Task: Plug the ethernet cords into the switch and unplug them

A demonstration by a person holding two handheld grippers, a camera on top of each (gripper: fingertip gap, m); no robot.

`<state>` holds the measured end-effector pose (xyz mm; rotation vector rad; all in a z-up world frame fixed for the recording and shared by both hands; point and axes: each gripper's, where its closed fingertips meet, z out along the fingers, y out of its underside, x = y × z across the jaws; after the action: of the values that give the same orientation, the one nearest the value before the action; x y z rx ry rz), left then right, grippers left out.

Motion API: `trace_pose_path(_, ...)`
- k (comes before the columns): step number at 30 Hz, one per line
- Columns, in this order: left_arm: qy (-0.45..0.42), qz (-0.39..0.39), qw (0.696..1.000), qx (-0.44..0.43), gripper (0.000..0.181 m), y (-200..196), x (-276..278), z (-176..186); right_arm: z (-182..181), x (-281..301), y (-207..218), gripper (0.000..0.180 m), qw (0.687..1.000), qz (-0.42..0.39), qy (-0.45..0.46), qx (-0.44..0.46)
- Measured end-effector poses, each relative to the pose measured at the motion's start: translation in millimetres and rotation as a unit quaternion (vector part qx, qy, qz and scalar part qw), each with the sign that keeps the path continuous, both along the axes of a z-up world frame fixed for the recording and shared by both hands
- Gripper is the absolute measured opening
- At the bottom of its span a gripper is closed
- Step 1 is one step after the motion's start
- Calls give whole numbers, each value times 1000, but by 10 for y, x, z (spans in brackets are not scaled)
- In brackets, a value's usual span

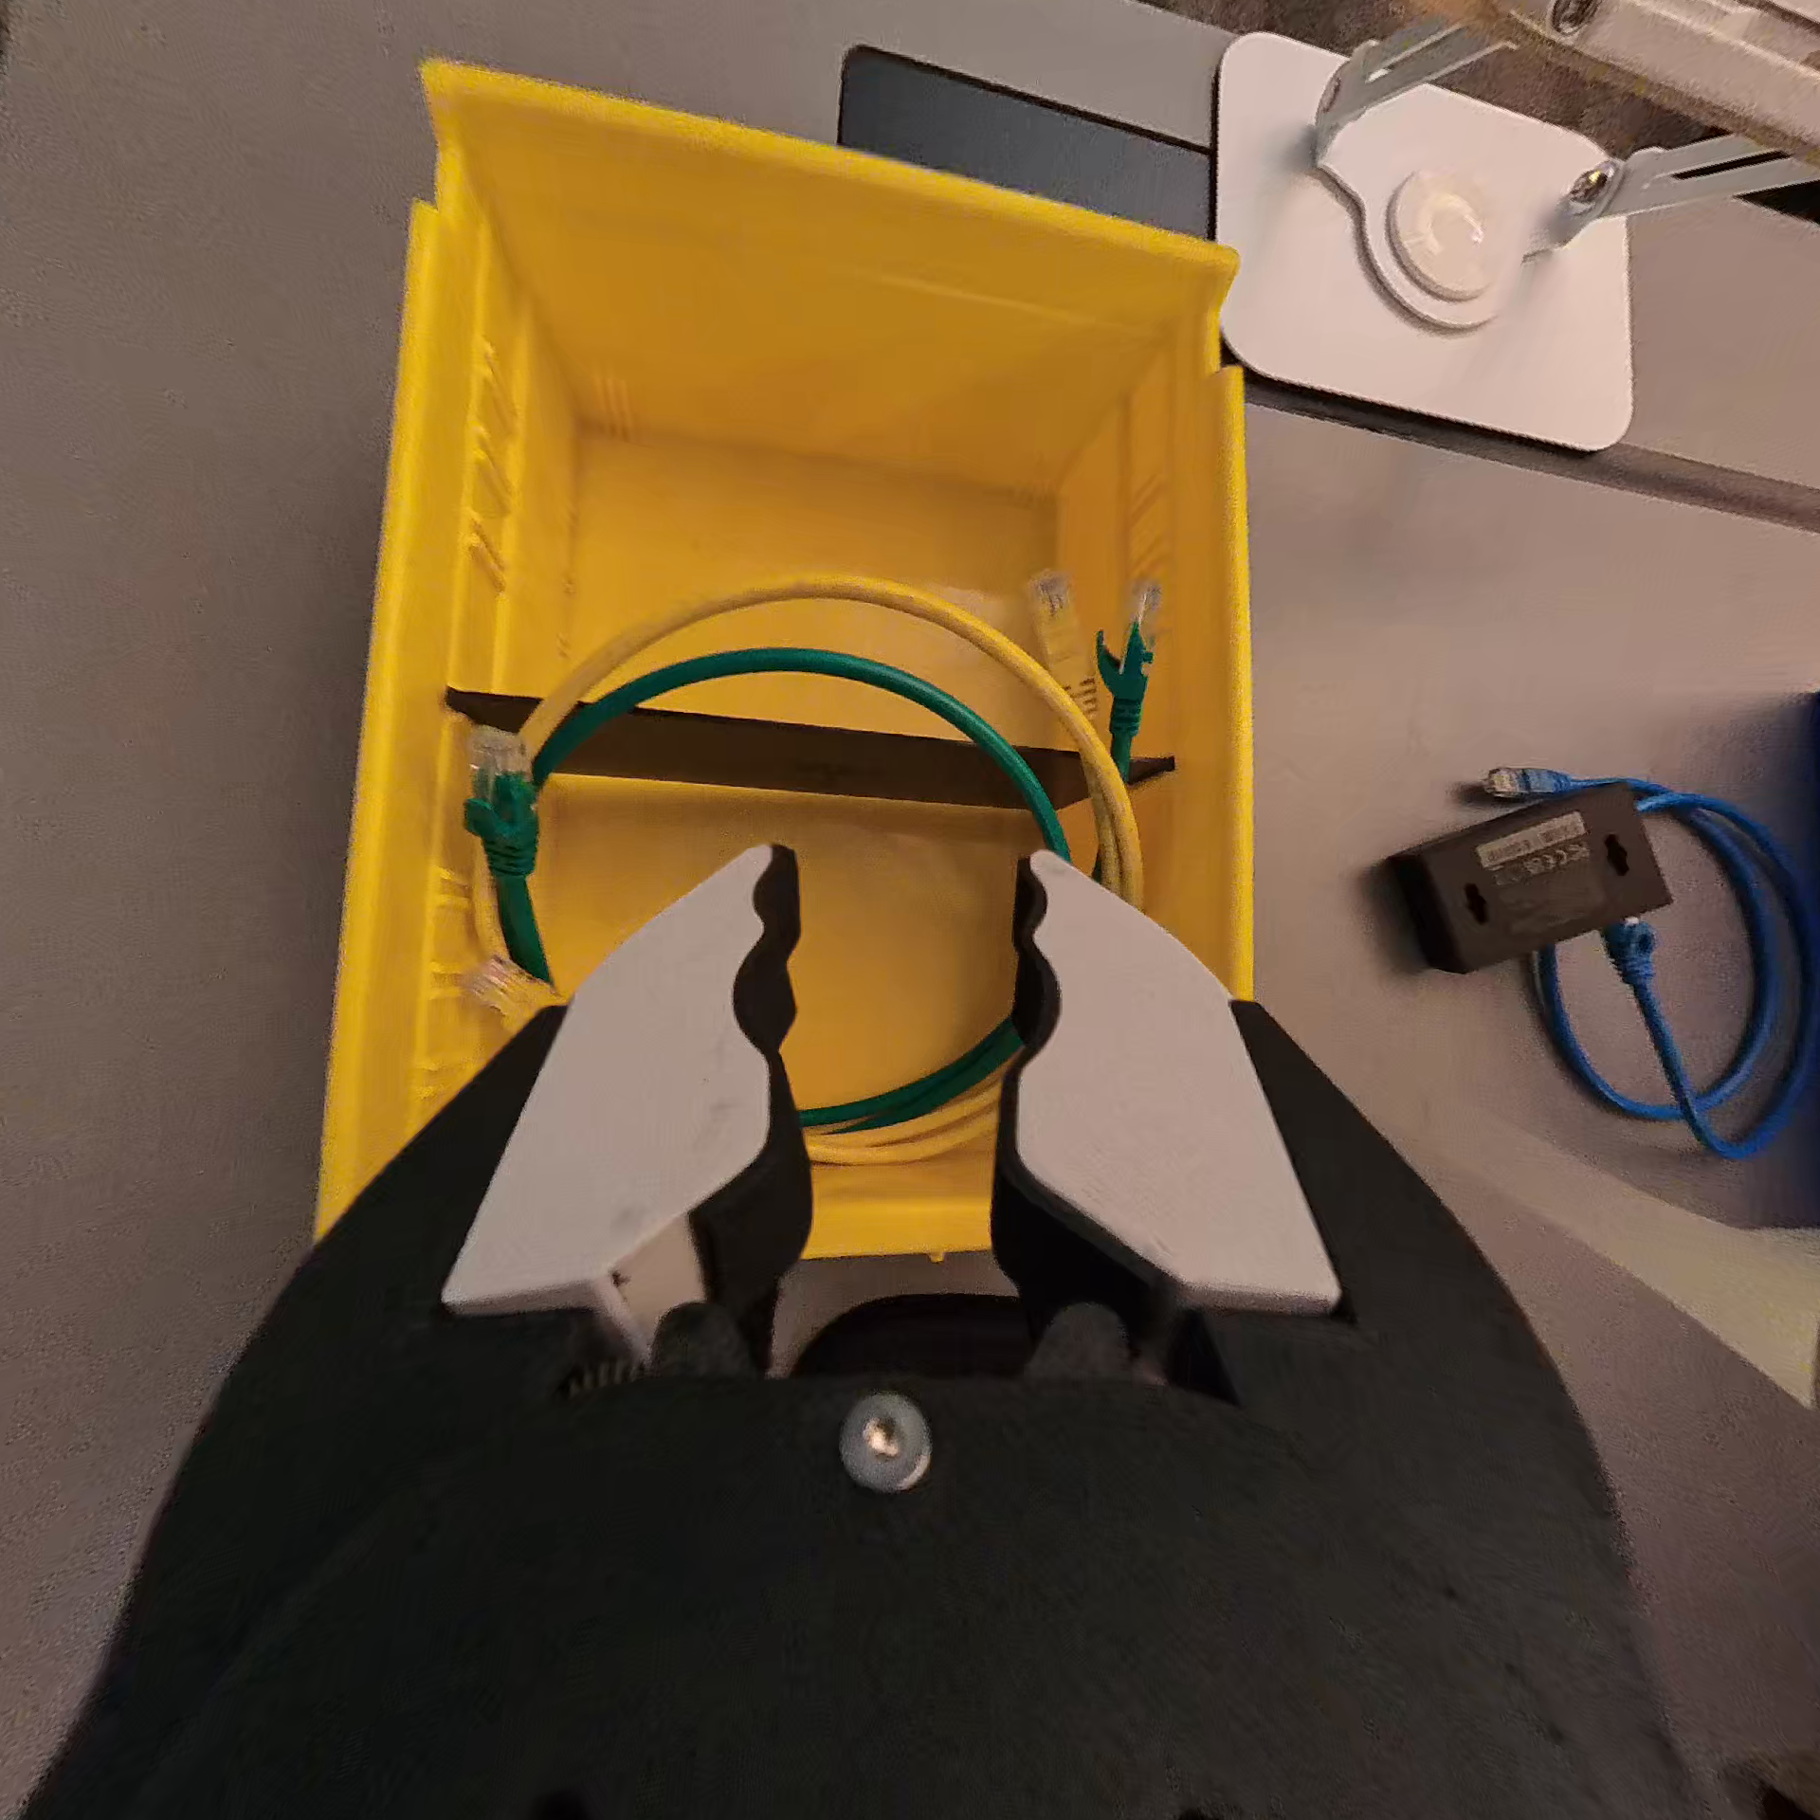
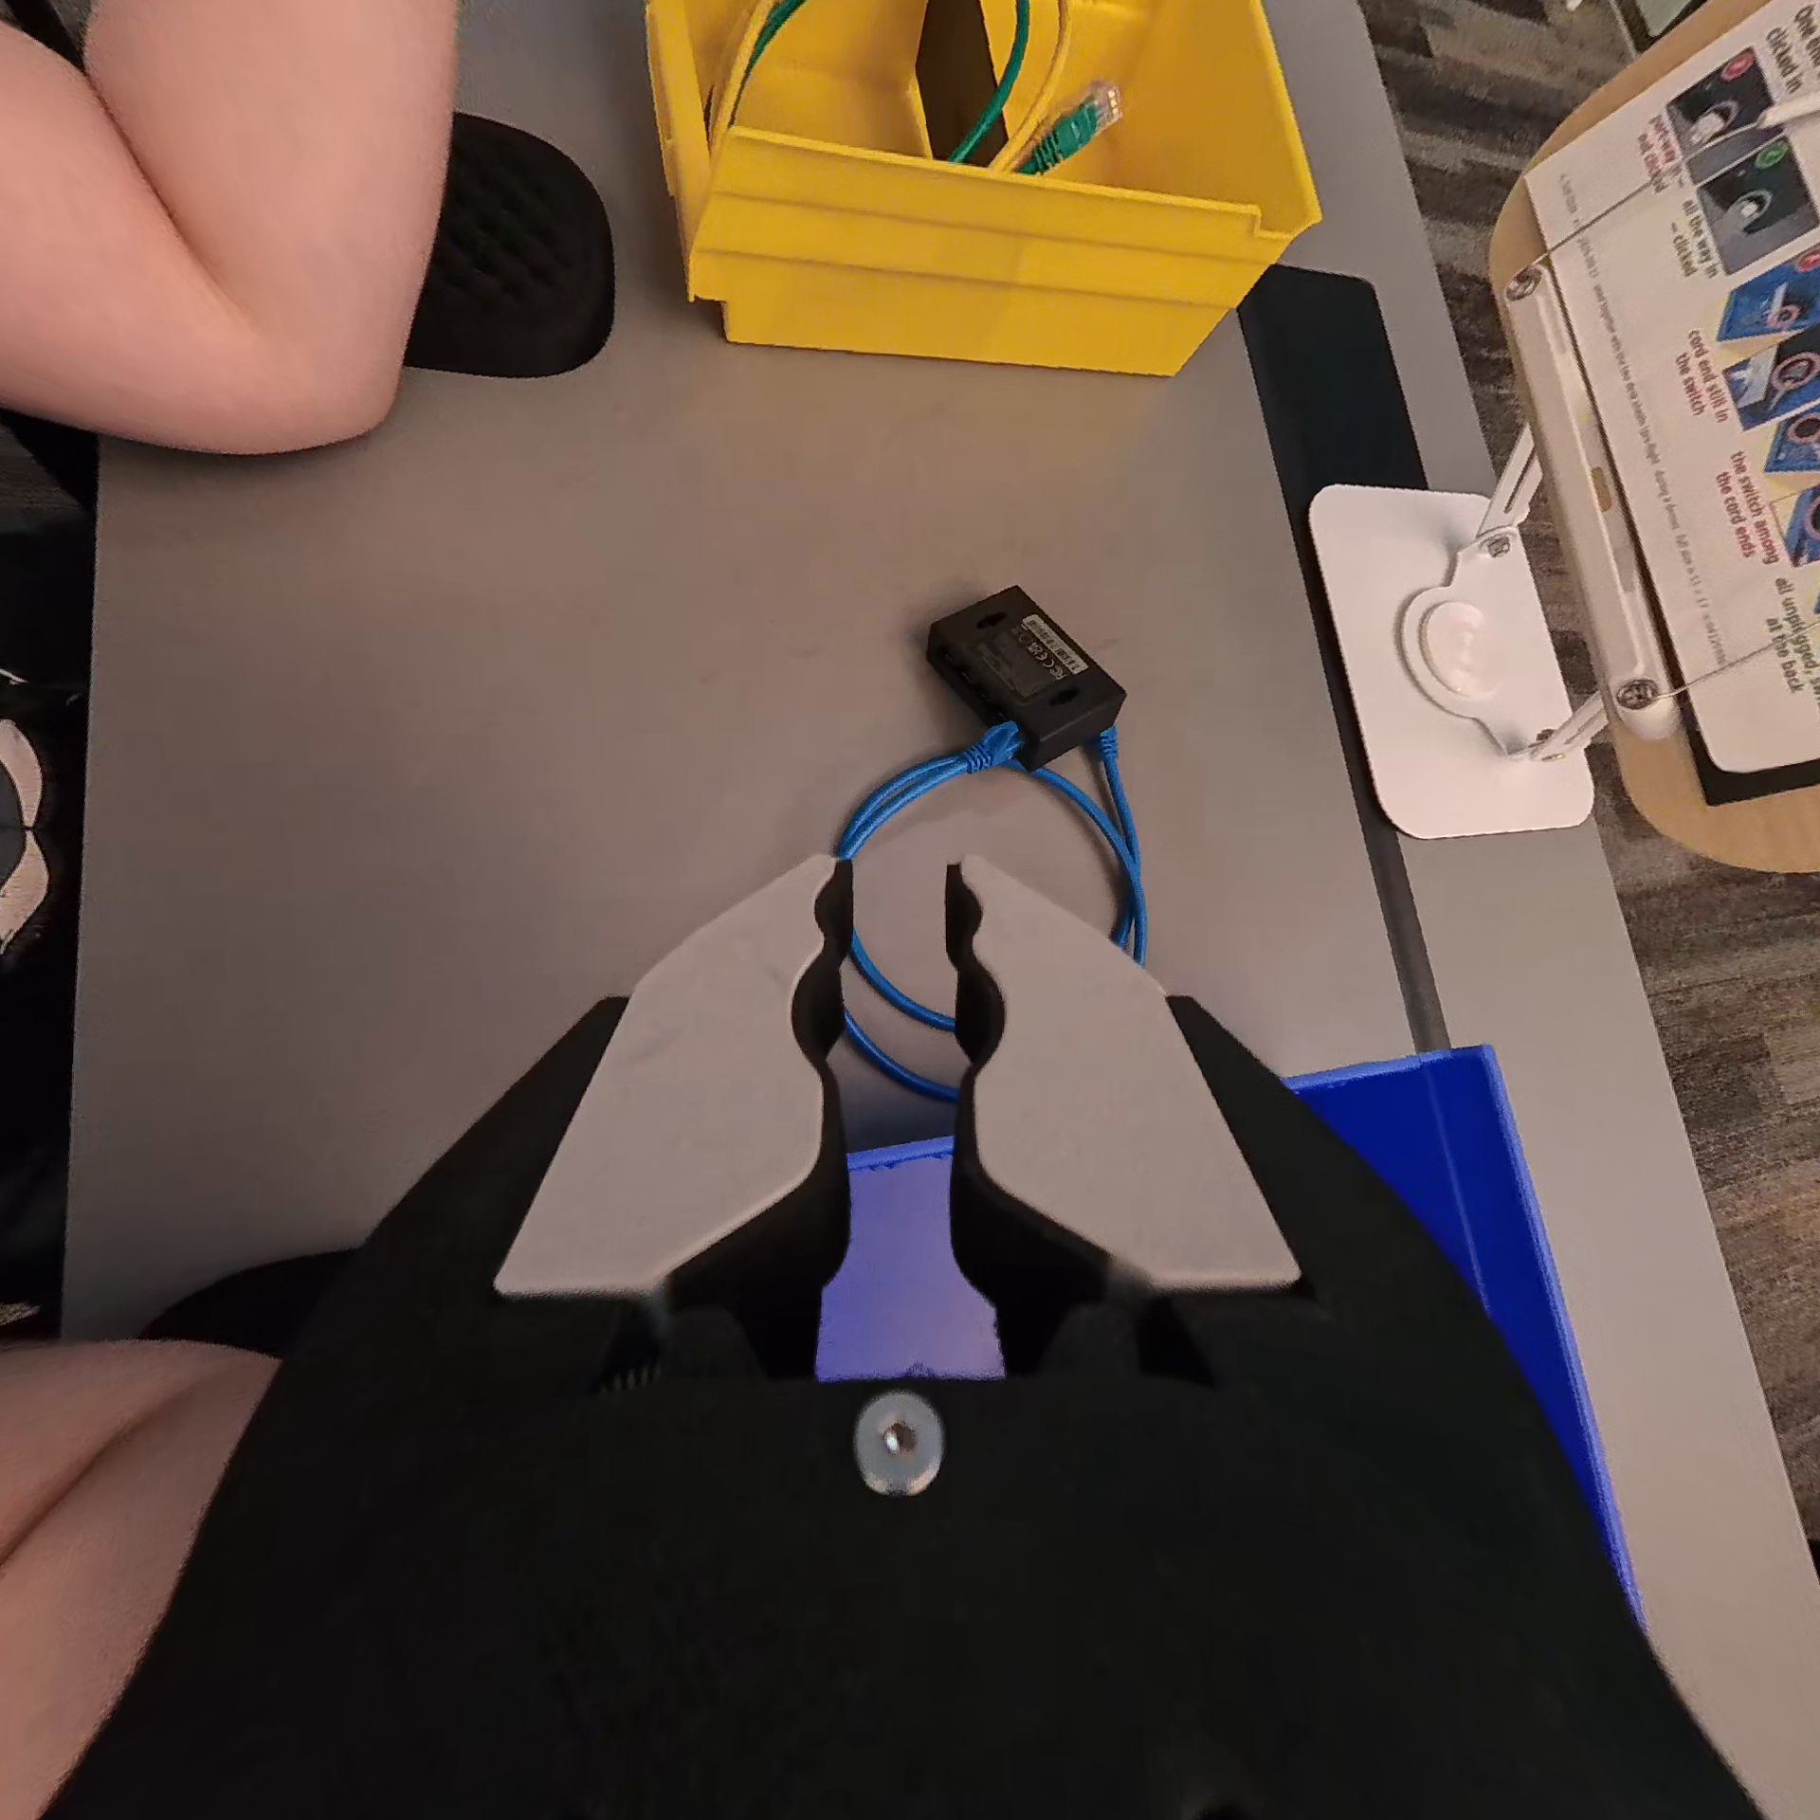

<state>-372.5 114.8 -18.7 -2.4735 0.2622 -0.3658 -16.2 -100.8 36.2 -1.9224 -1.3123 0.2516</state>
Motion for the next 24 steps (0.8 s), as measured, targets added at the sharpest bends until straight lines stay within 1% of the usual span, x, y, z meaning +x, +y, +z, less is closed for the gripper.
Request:
trace_pose_path(3,-42,-15,998,-36,39,72,133,-177,-36,9,20,18,1000,-8,-11,-3)
trace_pose_path(5,-71,-26,994,-79,46,115,244,-348,-44,11,12,18,1000,-8,-14,-3)
trace_pose_path(7,-103,-33,988,-108,42,158,351,-468,-29,11,7,18,1000,-8,-12,-1)
trace_pose_path(9,-105,-36,985,-129,43,196,399,-578,-17,17,4,18,1000,-9,-10,2)
trace_pose_path(13,-91,-65,979,-168,34,155,506,-752,-12,39,-2,18,1000,-12,-11,3)
trace_pose_path(15,-111,-102,971,-183,12,95,629,-738,-10,42,-5,18,1000,-12,-12,4)
trace_pose_path(18,-102,-129,969,-187,9,7,668,-662,-14,45,-7,18,1000,-11,-13,4)
trace_pose_path(20,-86,-125,974,-170,9,-40,617,-535,-18,50,-1,18,1000,-13,-15,4)
trace_pose_path(24,-57,-110,989,-78,9,-93,489,-108,-14,55,3,18,1000,-15,-16,6)
